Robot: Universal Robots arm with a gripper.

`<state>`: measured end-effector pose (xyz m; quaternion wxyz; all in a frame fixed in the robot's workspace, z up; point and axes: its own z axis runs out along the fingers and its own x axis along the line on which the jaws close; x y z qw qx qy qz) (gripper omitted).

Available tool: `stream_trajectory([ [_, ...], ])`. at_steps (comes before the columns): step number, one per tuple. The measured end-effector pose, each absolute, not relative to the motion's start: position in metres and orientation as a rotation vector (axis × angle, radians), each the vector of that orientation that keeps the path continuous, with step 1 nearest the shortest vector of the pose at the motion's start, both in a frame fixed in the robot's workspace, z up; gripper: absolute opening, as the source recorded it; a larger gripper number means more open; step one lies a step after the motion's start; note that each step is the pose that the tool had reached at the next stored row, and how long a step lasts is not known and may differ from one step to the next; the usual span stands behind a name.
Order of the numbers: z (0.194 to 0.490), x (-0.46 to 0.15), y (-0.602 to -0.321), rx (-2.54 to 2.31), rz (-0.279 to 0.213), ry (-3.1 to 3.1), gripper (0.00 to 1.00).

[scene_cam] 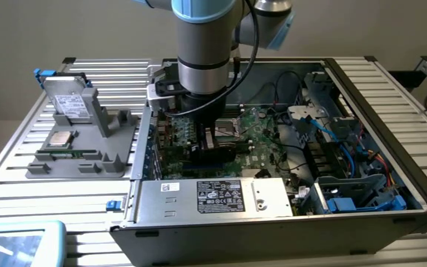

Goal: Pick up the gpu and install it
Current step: 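Insert the gpu into the slot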

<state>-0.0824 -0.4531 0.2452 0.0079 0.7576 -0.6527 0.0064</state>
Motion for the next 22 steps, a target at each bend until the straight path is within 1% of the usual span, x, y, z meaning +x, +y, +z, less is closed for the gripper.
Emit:
stream_trajectory([
  [15, 0.248, -0.079, -0.453, 2.368, 0.021, -2.041, 0.27],
  [22, 0.261, -0.071, -0.453, 2.366, 0.021, -2.043, 0.27],
])
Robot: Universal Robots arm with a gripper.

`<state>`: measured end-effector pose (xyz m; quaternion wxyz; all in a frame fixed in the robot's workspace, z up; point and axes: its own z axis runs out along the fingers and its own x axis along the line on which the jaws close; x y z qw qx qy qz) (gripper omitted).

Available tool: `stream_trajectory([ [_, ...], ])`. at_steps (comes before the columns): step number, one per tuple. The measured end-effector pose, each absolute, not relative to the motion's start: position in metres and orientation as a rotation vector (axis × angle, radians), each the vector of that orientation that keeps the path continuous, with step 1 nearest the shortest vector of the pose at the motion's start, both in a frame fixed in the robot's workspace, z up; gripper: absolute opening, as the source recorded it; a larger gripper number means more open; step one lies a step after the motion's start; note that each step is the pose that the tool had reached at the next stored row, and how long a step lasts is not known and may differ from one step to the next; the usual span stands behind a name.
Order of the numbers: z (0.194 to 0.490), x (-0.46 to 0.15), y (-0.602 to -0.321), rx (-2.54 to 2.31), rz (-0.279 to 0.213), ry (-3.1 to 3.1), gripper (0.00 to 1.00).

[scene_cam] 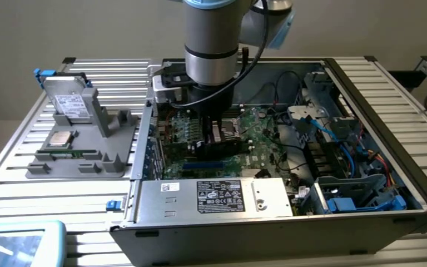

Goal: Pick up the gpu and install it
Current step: 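Insert the gpu into the slot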

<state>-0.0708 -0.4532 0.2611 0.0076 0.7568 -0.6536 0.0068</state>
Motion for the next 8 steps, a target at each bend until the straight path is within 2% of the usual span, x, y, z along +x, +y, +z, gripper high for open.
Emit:
stream_trajectory([
  [8, 0.289, -0.059, -0.453, 2.362, 0.023, -2.046, 0.27],
])
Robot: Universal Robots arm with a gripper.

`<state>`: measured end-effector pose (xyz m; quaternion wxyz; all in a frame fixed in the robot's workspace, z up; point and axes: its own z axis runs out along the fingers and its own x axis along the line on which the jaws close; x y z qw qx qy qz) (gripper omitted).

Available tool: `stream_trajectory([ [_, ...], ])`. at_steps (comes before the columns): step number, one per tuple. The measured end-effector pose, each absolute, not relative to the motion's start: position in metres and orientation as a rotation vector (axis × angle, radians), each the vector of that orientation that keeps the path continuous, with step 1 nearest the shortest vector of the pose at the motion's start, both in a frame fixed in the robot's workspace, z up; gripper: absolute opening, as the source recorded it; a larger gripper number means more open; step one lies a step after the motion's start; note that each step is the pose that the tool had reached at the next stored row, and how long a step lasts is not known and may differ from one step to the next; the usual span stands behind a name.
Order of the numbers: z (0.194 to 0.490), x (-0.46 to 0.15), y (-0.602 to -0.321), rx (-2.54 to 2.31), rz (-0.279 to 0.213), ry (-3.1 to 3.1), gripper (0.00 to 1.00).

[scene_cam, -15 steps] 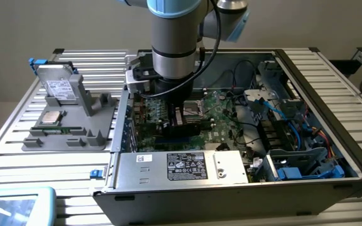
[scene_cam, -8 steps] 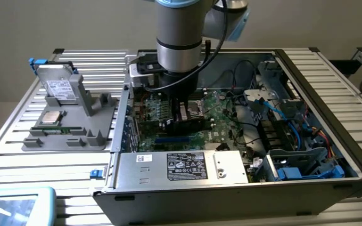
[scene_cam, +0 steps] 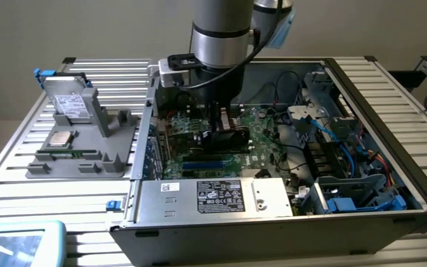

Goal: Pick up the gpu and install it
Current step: 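Insert the gpu into the slot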

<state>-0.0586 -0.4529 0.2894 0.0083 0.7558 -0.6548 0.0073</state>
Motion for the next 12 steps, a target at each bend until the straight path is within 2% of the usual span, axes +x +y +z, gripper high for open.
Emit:
stream_trajectory([
  [12, 0.2935, -0.0553, -0.4522, 2.301, 0.032, -2.103, 0.27],
])
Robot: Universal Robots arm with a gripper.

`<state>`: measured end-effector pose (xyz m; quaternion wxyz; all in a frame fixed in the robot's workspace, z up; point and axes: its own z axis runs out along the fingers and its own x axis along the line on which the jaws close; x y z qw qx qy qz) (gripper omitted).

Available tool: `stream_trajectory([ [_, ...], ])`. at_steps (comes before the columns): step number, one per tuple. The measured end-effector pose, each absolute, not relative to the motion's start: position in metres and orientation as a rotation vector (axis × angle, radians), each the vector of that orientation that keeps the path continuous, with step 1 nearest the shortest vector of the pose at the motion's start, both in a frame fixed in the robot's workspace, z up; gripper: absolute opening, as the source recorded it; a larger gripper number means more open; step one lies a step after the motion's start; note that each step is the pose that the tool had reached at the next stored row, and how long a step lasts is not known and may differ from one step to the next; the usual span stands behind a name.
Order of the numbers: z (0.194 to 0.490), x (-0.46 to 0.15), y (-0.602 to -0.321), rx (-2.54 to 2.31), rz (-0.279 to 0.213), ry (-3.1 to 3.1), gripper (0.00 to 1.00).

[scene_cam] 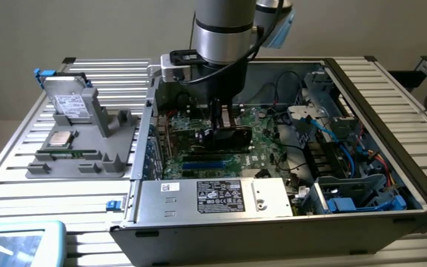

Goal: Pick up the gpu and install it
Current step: 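Insert the gpu into the slot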

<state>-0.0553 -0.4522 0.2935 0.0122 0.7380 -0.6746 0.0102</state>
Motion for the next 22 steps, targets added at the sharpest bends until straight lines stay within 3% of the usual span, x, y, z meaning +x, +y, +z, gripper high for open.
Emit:
stream_trajectory([
  [4, 0.293, -0.054, -0.452, 2.266, 0.063, -2.107, 0.27],
  [22, 0.276, -0.066, -0.452, 2.153, 0.056, -2.223, 0.27],
])
